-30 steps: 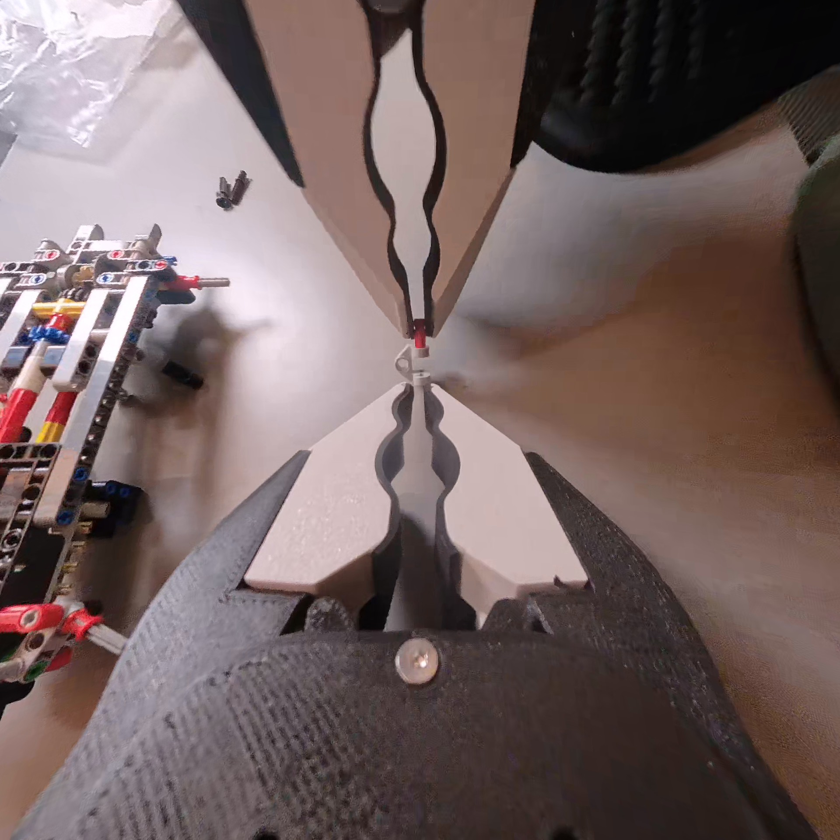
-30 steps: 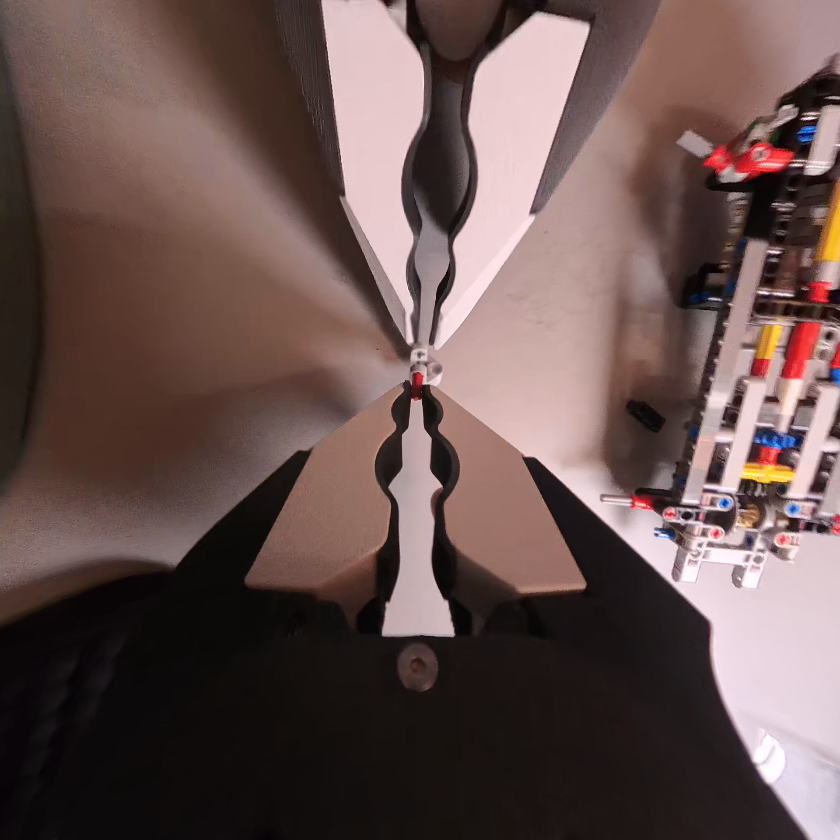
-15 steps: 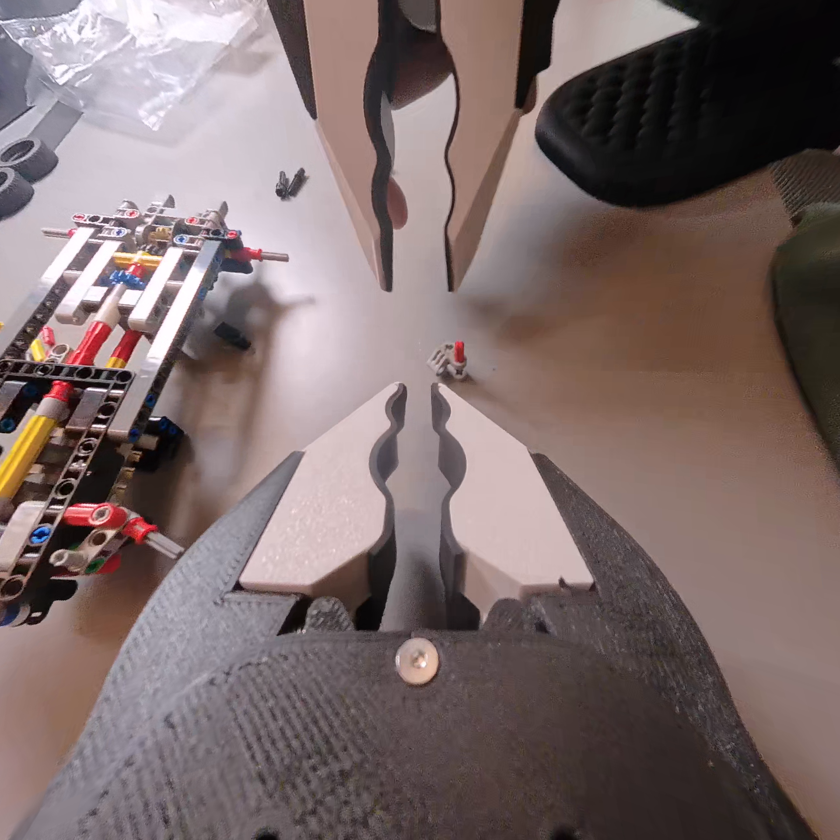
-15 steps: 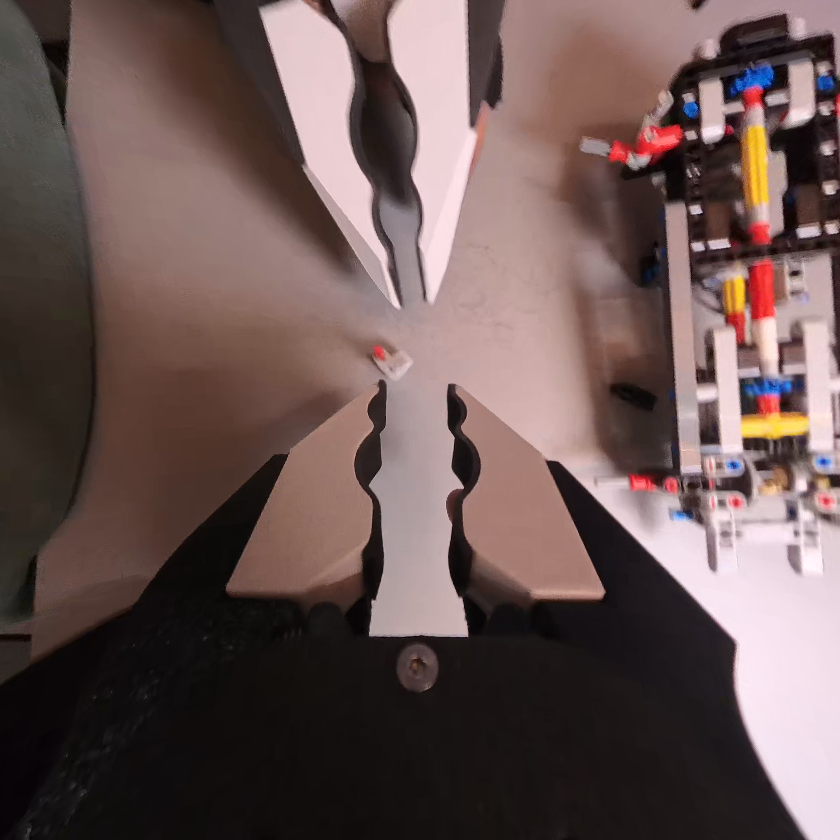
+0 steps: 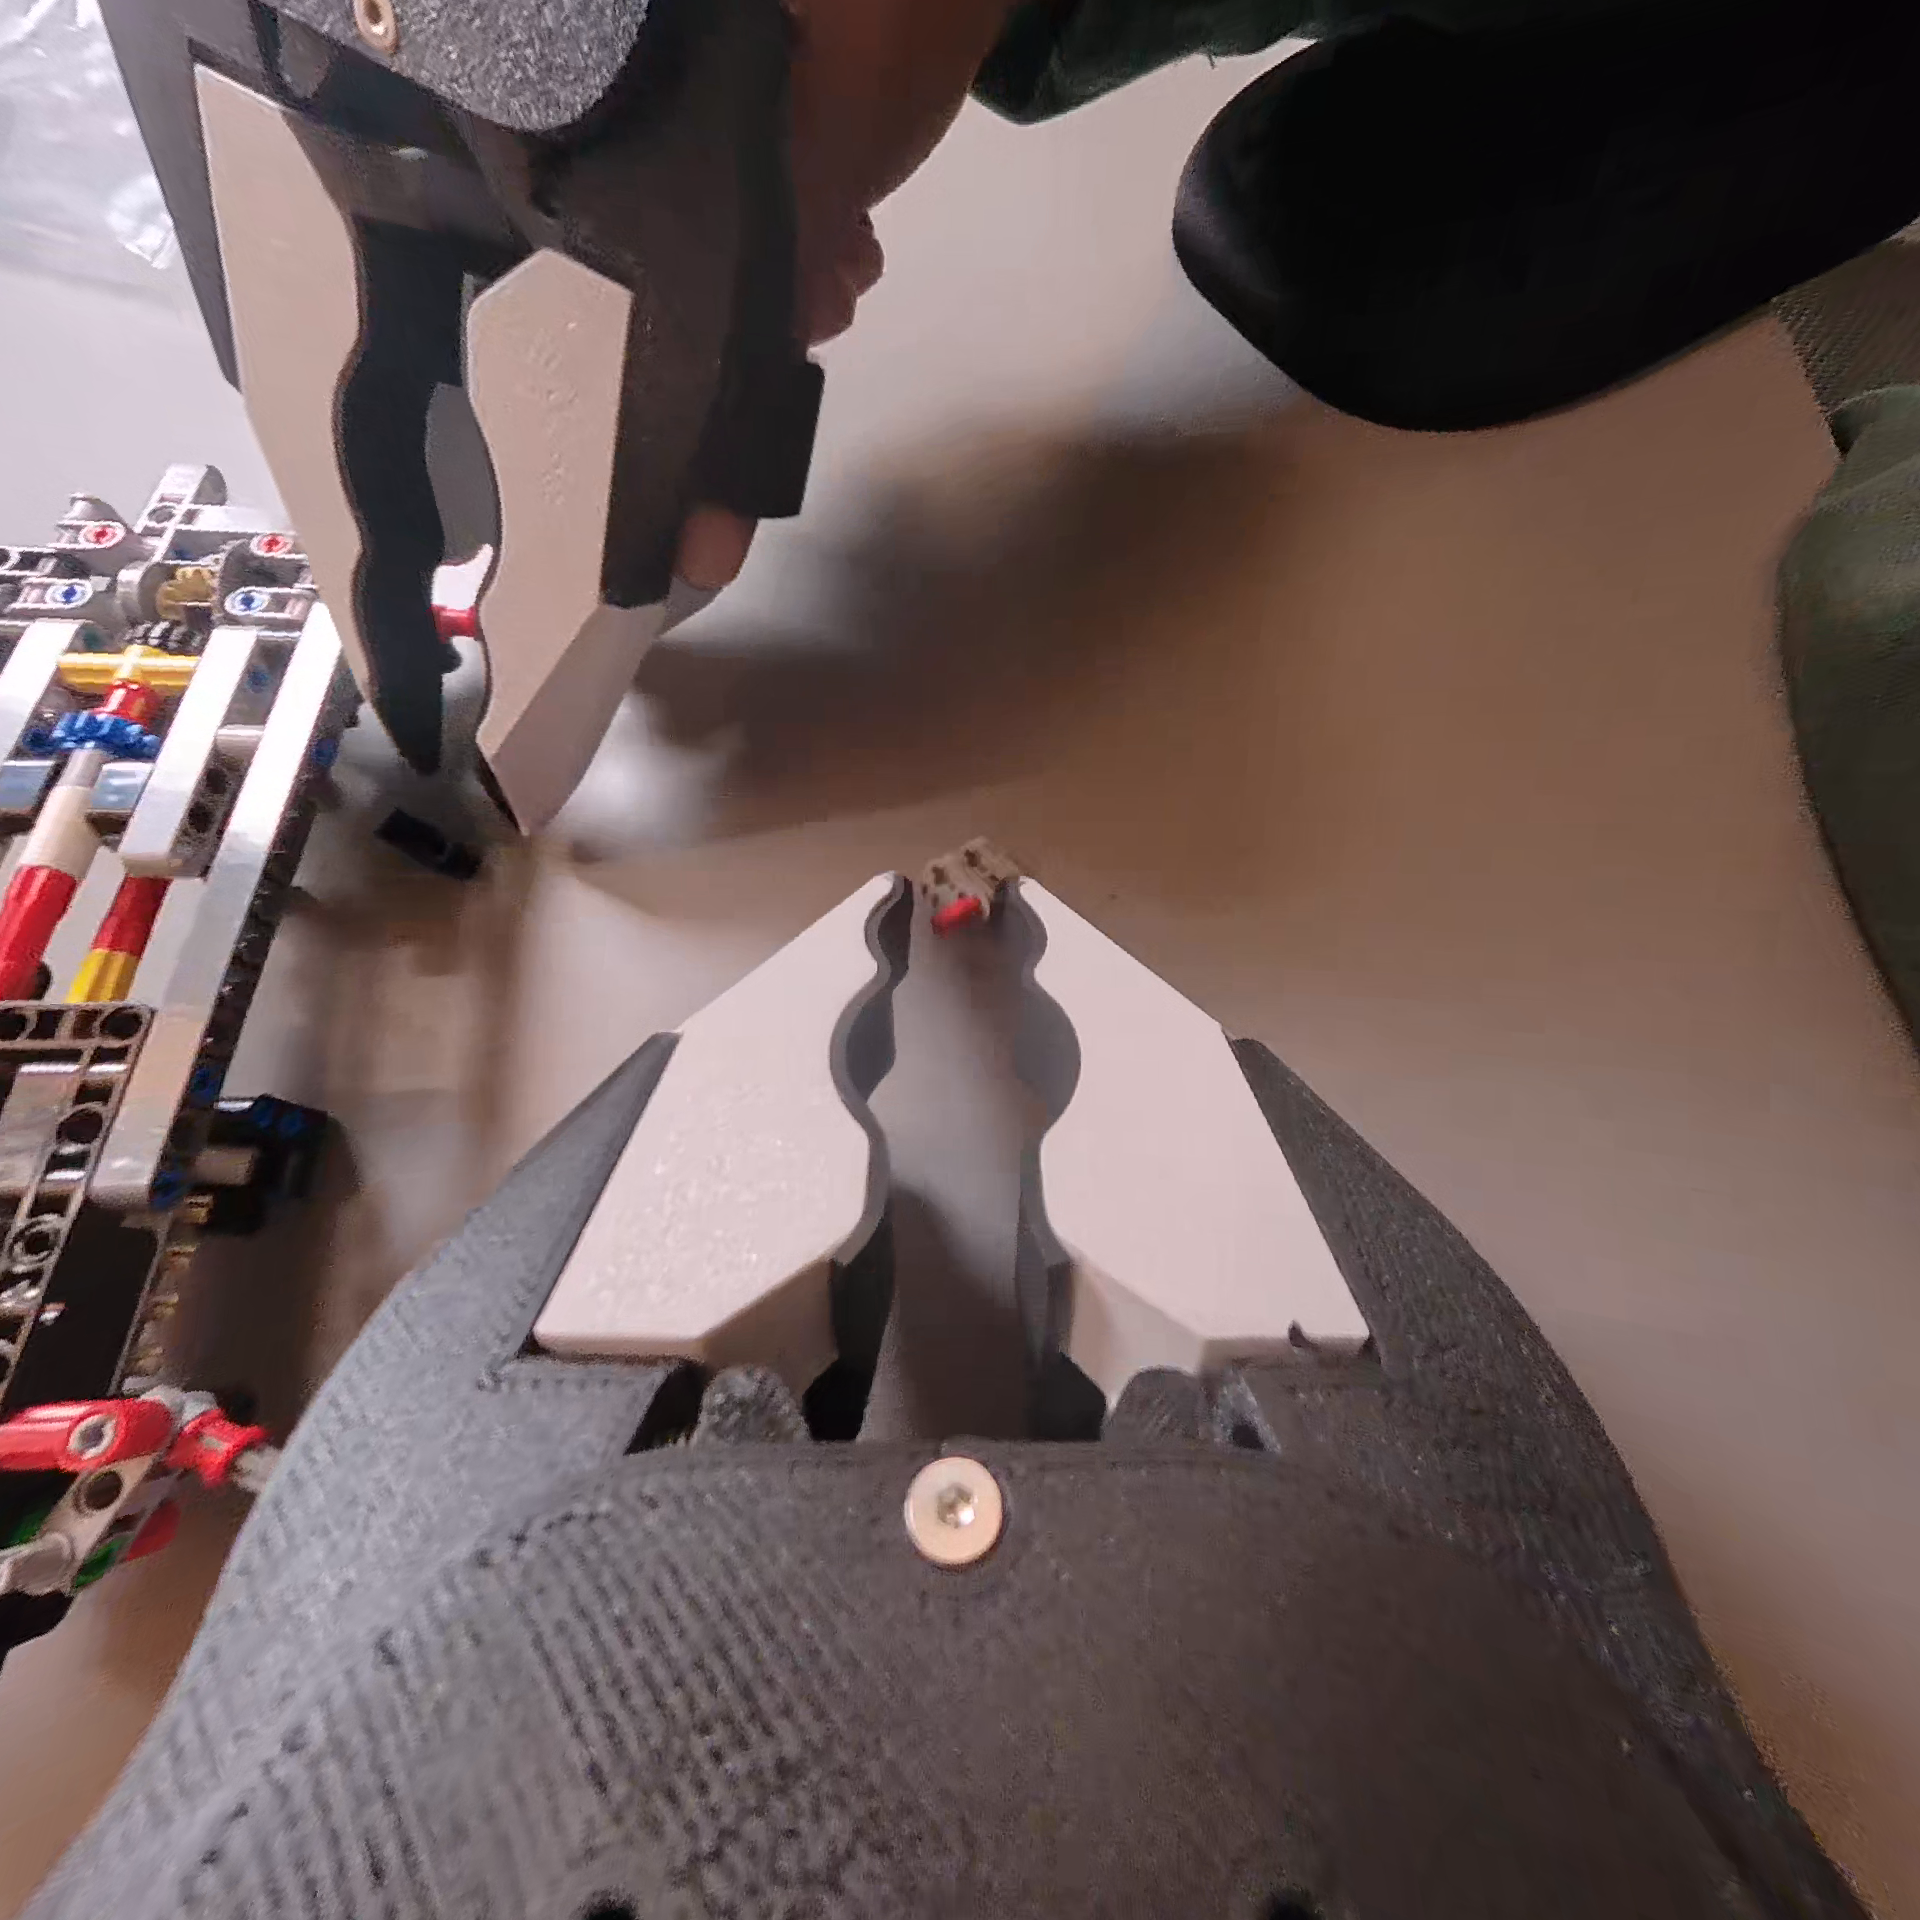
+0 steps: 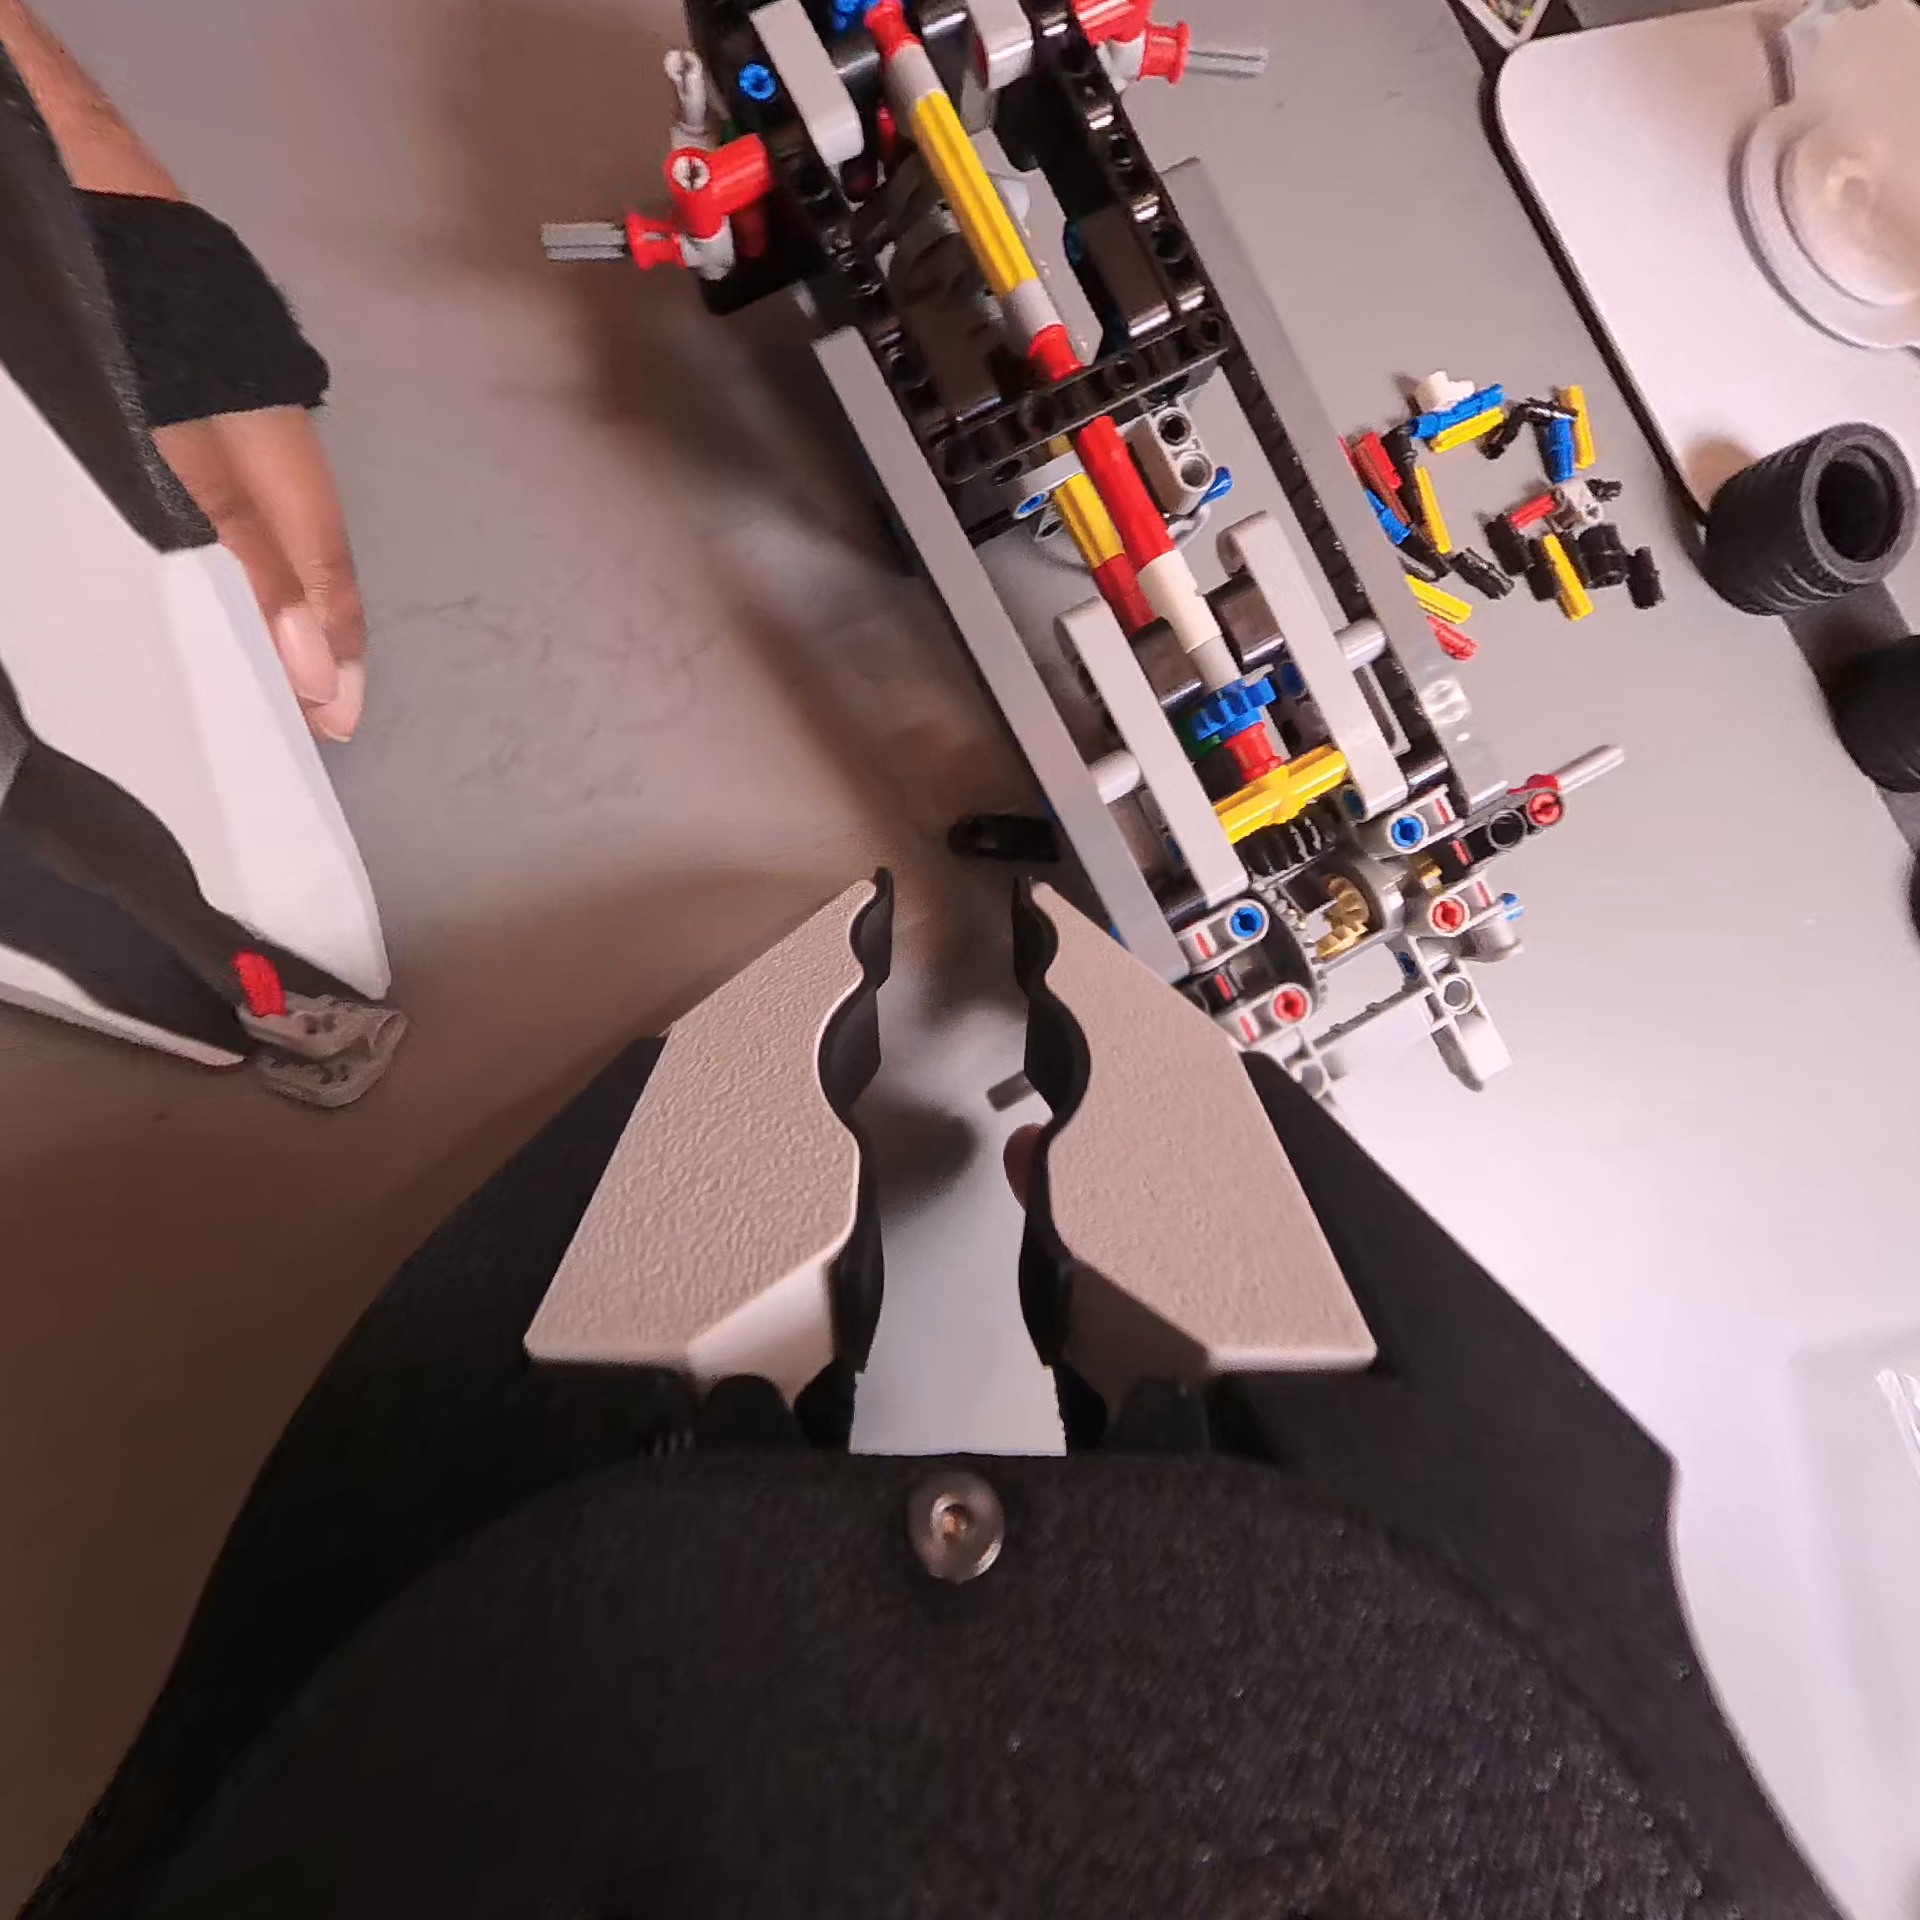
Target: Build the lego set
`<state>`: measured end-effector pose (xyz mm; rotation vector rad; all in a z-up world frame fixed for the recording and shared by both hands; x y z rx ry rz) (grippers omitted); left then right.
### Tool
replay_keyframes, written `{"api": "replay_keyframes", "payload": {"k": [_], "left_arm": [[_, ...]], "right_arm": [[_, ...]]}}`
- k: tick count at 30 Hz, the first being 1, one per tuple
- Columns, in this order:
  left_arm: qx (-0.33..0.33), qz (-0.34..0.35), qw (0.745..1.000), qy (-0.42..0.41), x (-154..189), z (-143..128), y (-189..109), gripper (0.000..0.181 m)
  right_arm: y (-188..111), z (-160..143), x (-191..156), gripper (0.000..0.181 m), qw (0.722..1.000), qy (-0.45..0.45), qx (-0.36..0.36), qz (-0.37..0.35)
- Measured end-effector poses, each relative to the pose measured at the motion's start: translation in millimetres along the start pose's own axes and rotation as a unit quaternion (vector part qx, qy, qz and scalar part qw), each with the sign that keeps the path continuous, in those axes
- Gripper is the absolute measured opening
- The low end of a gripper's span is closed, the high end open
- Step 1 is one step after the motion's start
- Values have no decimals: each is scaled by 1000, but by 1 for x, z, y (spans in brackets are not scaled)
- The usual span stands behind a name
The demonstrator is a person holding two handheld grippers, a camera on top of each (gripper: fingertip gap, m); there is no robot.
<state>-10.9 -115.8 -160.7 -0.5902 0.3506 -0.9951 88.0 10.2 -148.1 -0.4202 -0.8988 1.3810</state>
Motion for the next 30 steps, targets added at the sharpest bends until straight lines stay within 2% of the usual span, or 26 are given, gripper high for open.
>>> {"api": "replay_keyframes", "payload": {"k": [1, 6, 14, 22, 28, 30], "left_arm": [[1, 5, 1000, -1, -2, -1, -2, 17], [12, 24, 999, -18, -12, -4, -13, 18], [7, 19, 999, -38, -16, -11, -31, 19], [-24, 18, 999, -37, -10, -17, -21, 23], [-30, 22, 999, -12, -7, -14, -12, 16], [-29, 22, 999, -8, -7, -14, -11, 15]], "right_arm": [[3, 0, 2, 20, 1000, 5, -7, -3], [13, 1, 8, 24, 999, 31, -22, -18], [17, 5, 14, 20, 999, 34, -30, 9], [-1, 2, -15, 19, 998, -2, -40, 55], [-15, -2, -43, 20, 996, -5, -32, 78], [-18, -1, -46, 26, 996, -15, -32, 79]]}}
Point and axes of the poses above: each gripper's, where its closed fingertips meet, y out along the fingers, z out of its top, x = y × z across the jaws, the point moved 10 cm from there along -y, back along the fingers, and after that the axes turned 7 degrees about -y, right-handed, at the moved point
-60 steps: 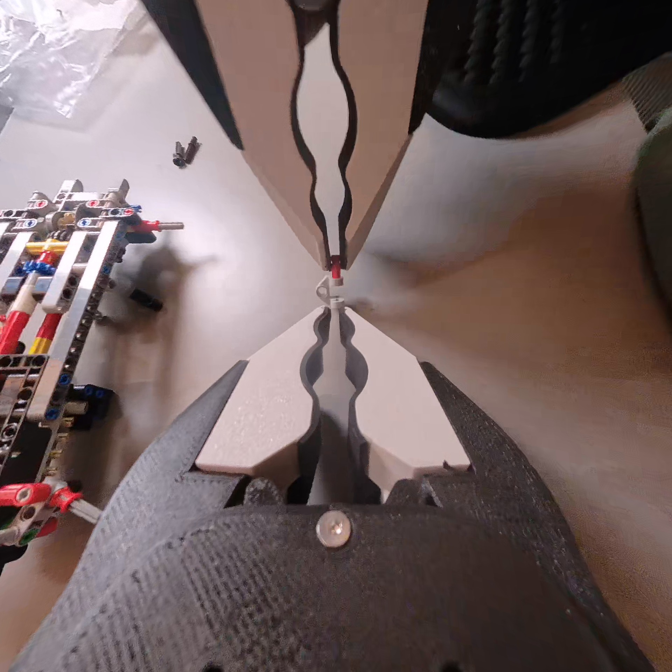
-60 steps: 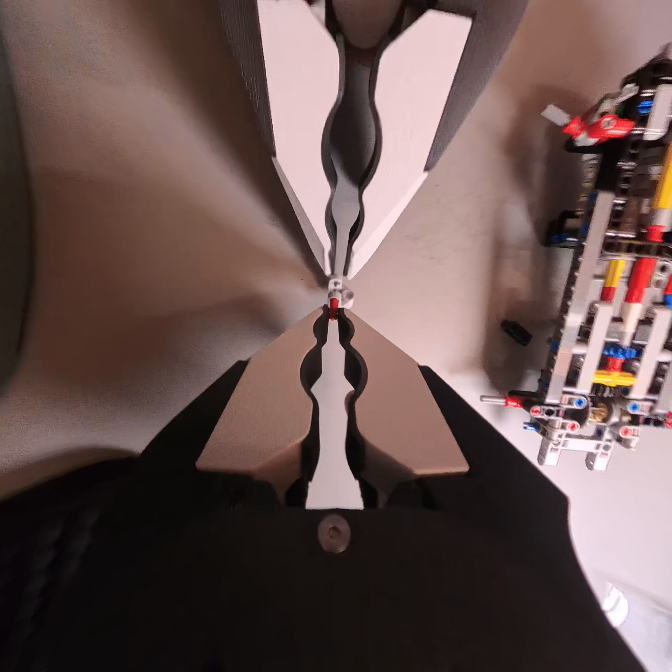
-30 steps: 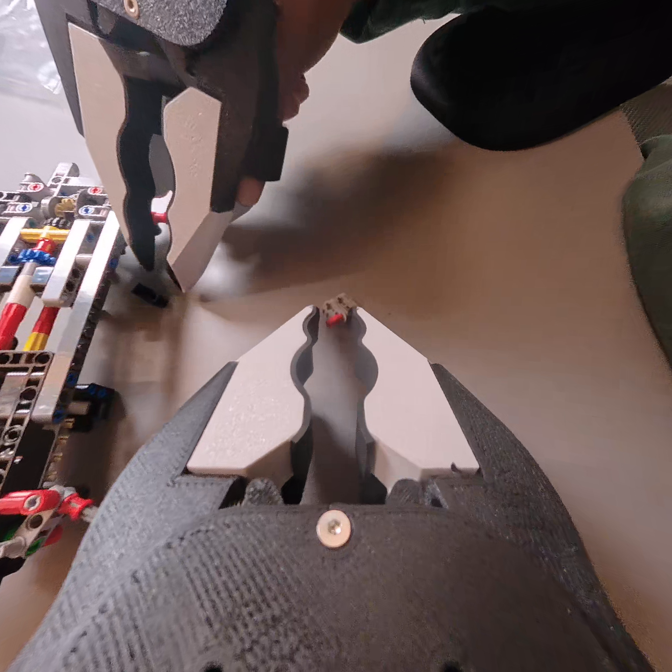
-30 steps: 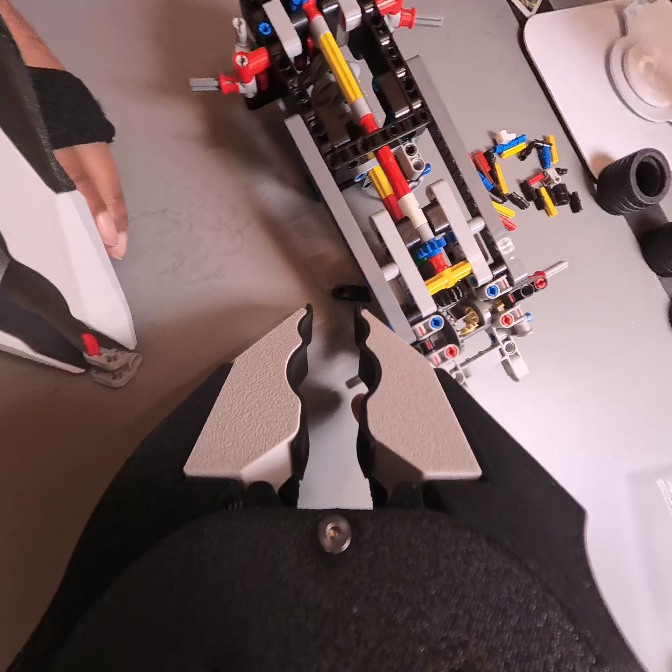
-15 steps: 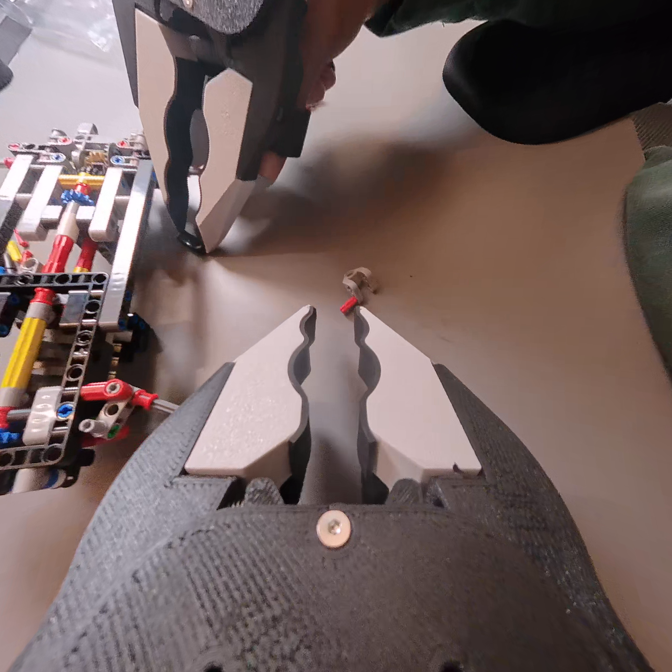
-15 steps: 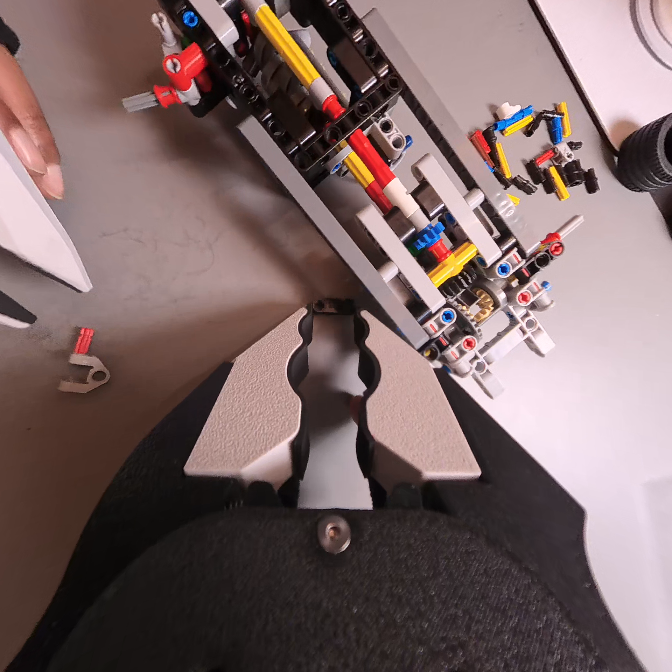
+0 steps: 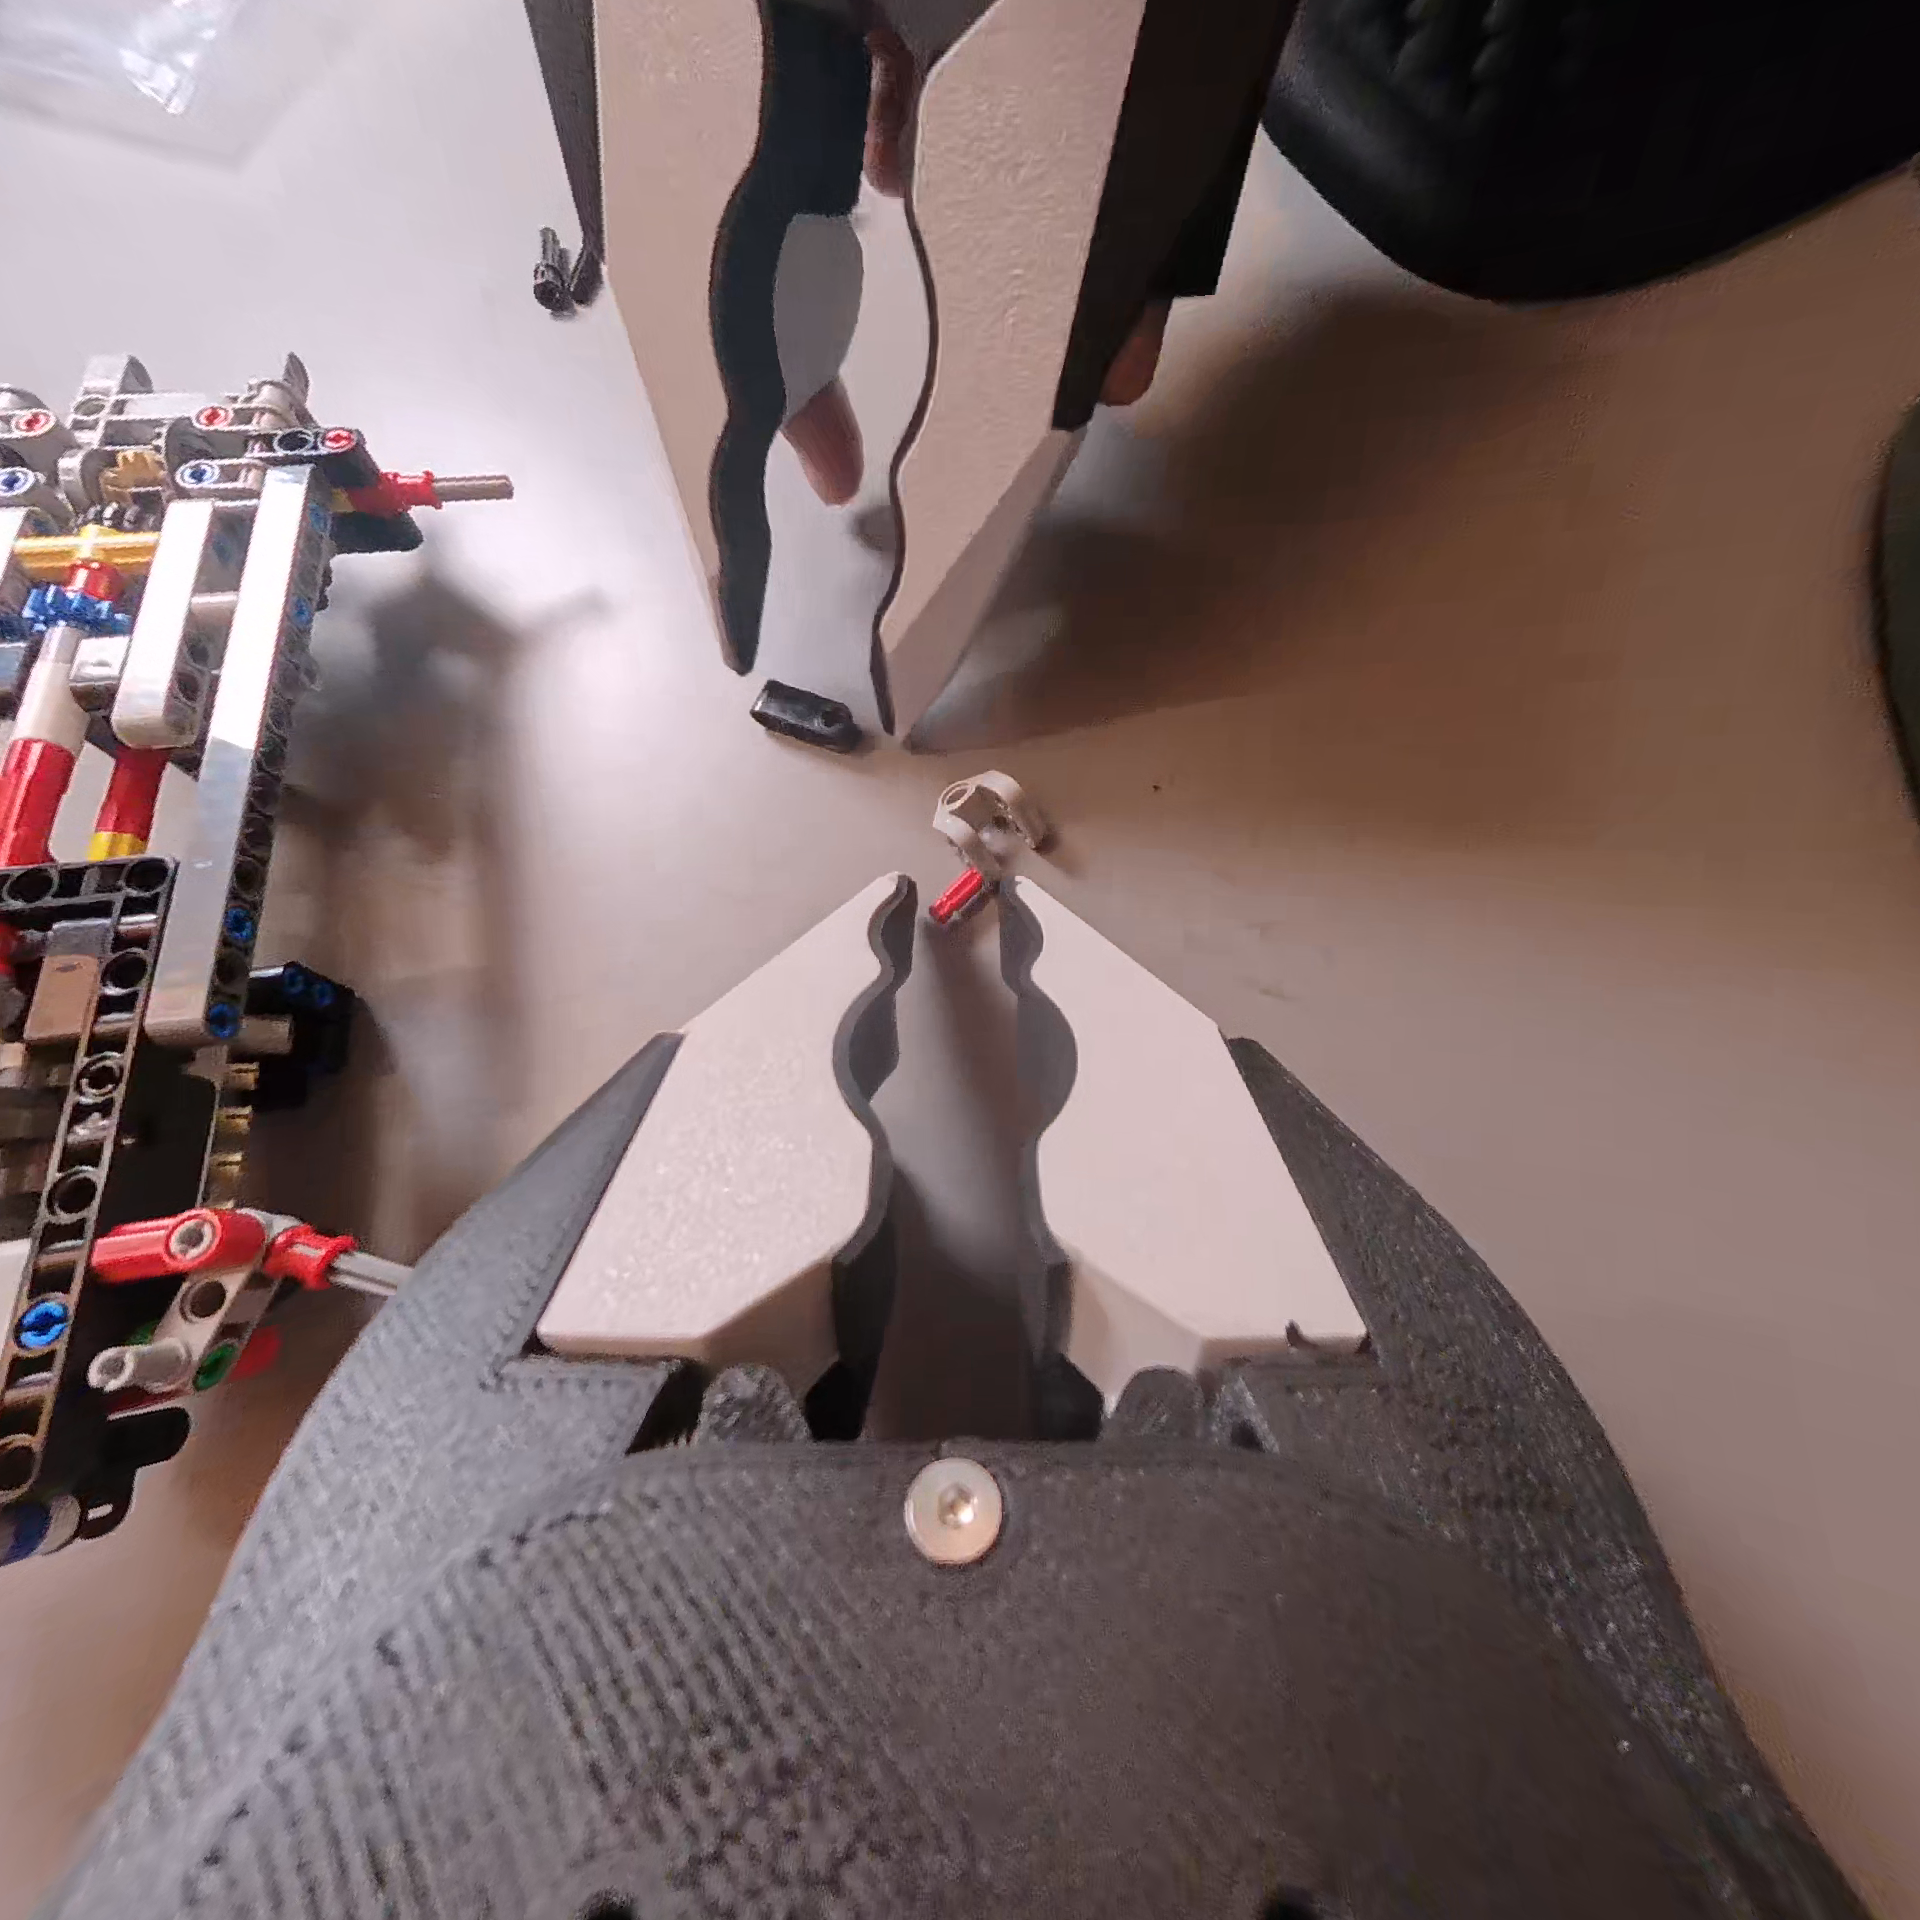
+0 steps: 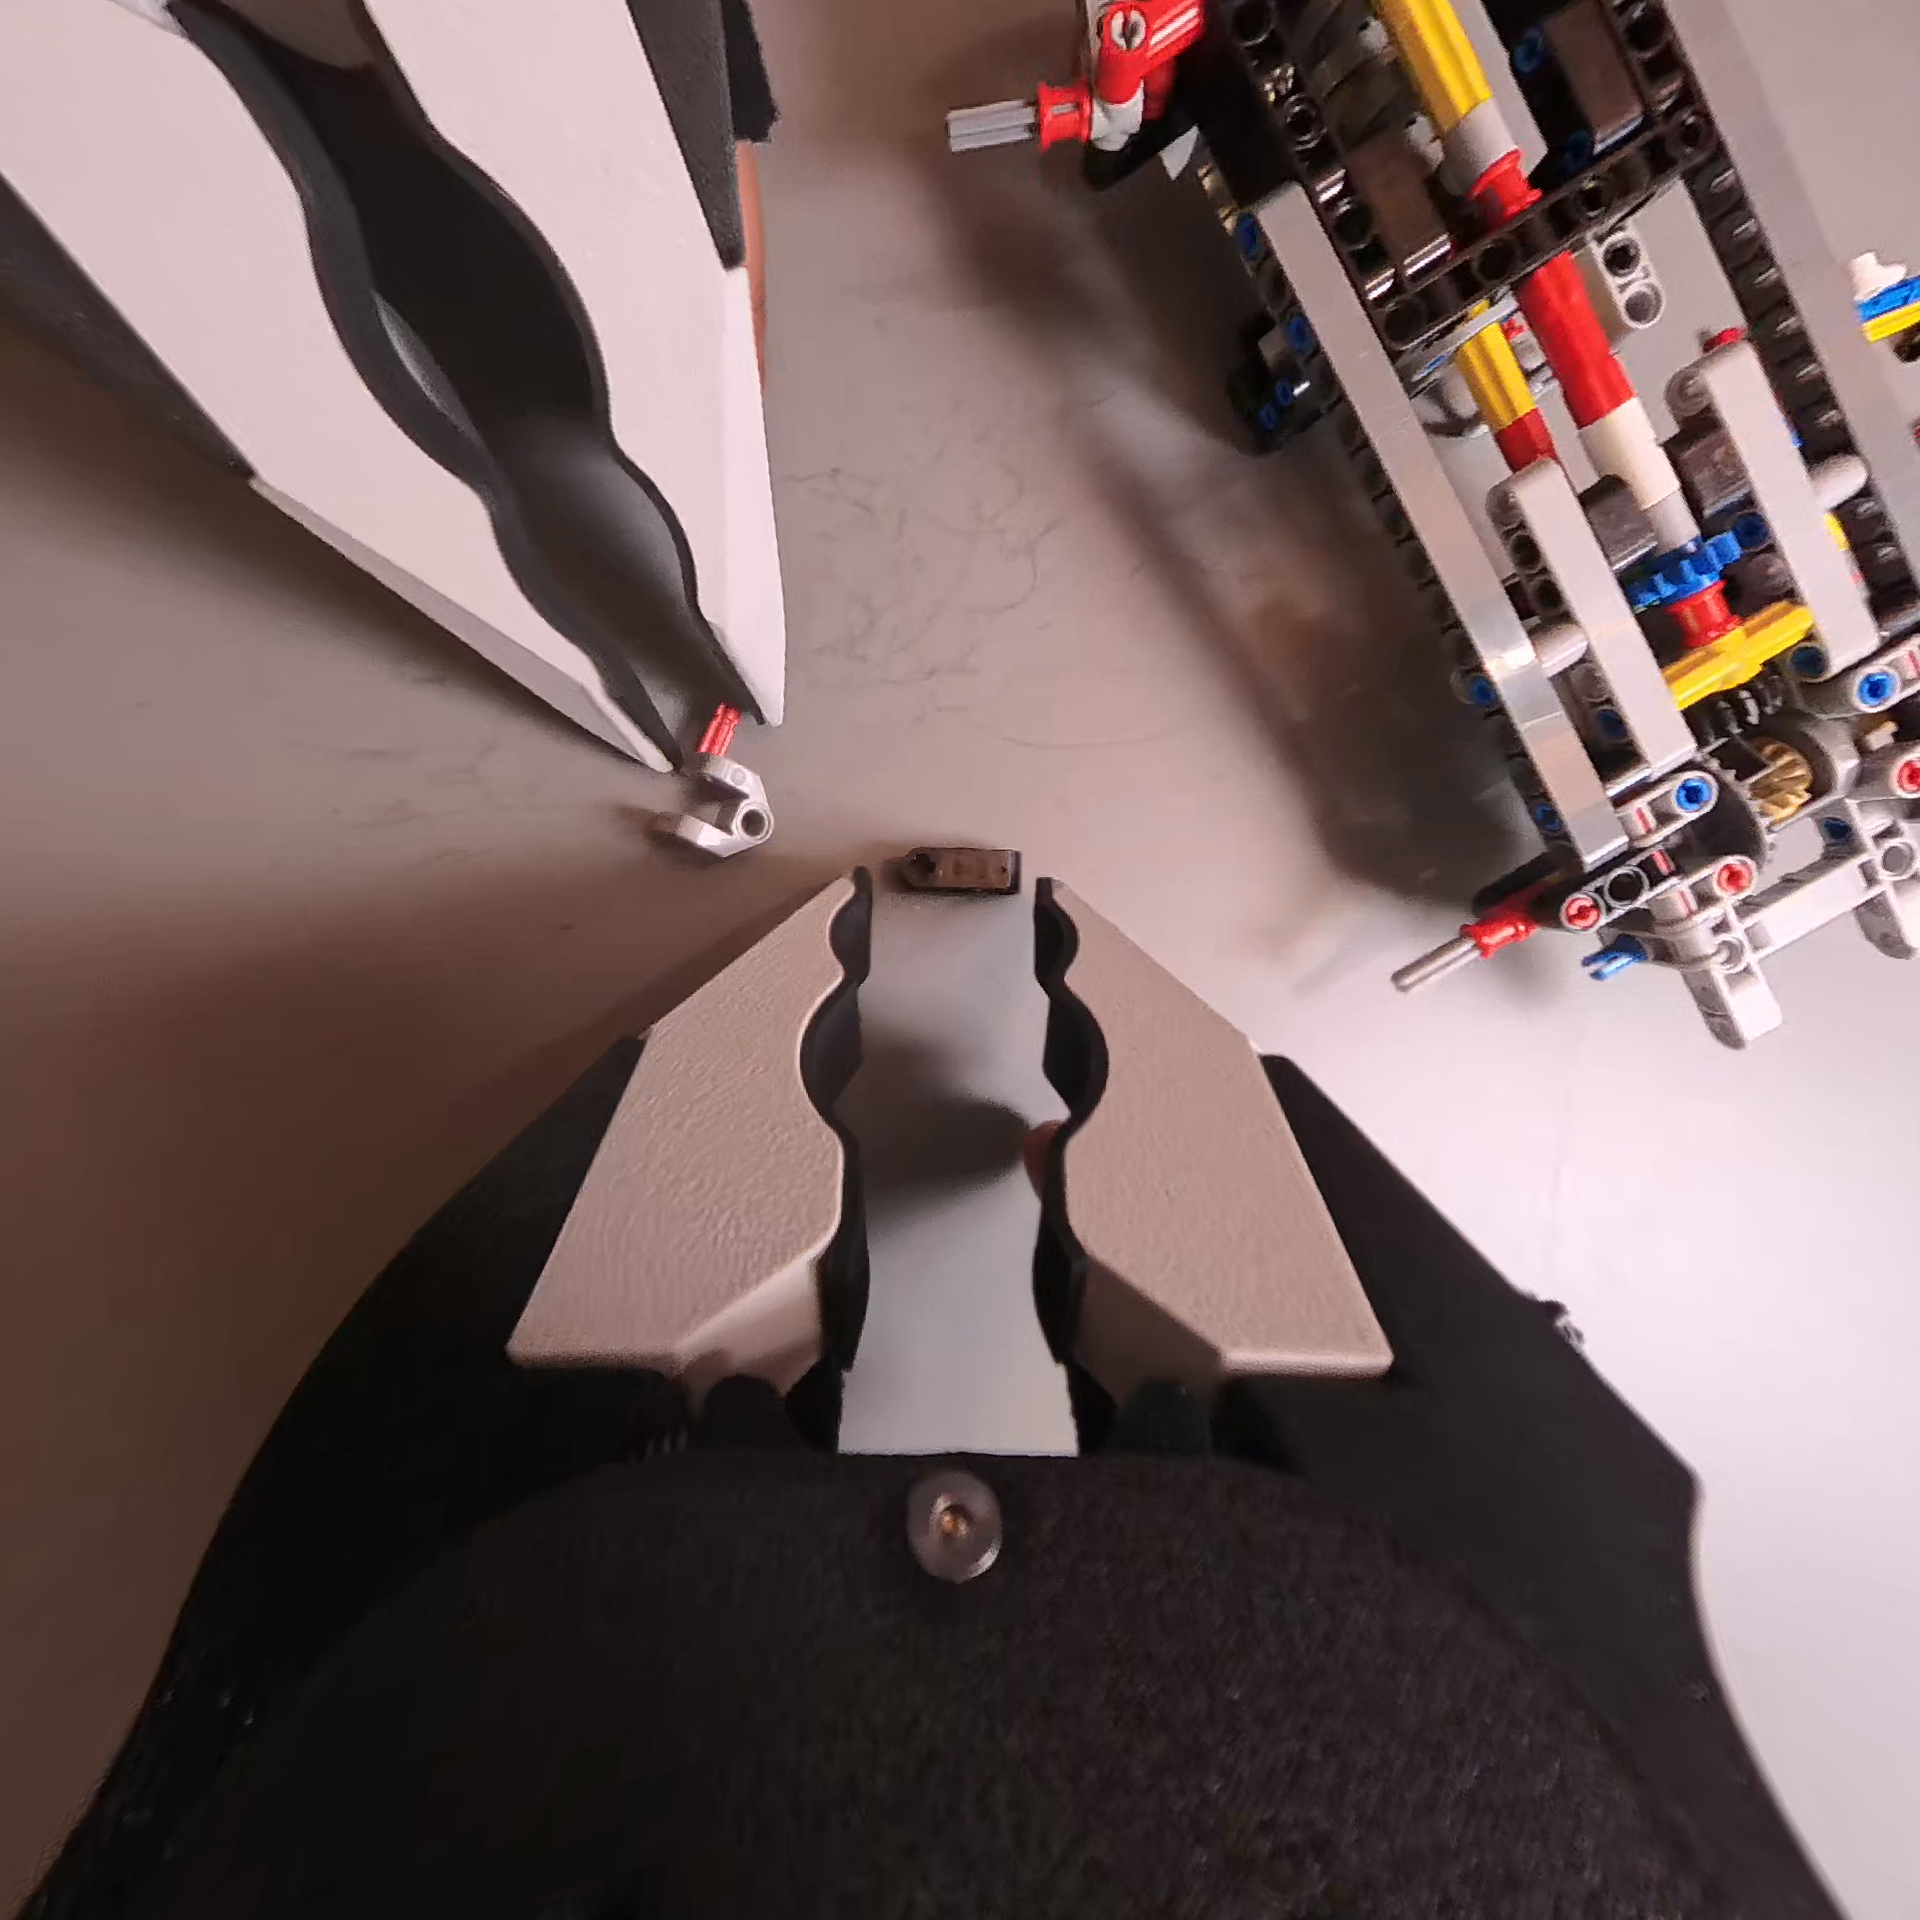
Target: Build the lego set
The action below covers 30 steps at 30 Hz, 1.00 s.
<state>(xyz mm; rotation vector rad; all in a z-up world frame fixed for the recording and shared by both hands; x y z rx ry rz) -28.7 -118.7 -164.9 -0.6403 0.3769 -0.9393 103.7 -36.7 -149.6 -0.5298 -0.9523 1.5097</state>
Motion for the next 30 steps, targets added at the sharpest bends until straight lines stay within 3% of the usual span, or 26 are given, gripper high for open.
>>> {"api": "replay_keyframes", "payload": {"k": [3, 7, 11, 15, 17, 20, 22, 25, 30], "left_arm": [[1, 9, 1000, 10, -1, -1, -1, 16], [7, 19, 1000, 4, -5, -1, -6, 16], [7, 9, 1000, -18, -7, -4, -10, 15], [9, -43, 996, -72, -6, -8, -13, 15], [20, -76, 989, -124, -7, -8, -15, 16], [48, -129, 966, -220, -12, -9, -18, 25], [92, -159, 942, -283, -18, -7, -21, 29], [156, -198, 904, -345, -25, -3, -27, 27], [176, -173, 903, -351, -28, -2, -29, 10]], "right_arm": [[-10, 5, -2, 36, 998, -44, 28, 23], [-7, 10, -17, 34, 984, -155, 38, 76], [5, 11, -25, 30, 978, -176, 56, 98], [4, 9, -28, 16, 976, -191, 77, 71], [3, 7, -32, 16, 974, -205, 90, 45], [-4, 7, -38, 15, 956, -243, 157, -51], [-9, 8, -42, 15, 933, -276, 189, -129], [-8, 5, -47, 15, 882, -365, 176, -240], [-7, 12, -57, 13, 837, -420, 182, -298]]}}
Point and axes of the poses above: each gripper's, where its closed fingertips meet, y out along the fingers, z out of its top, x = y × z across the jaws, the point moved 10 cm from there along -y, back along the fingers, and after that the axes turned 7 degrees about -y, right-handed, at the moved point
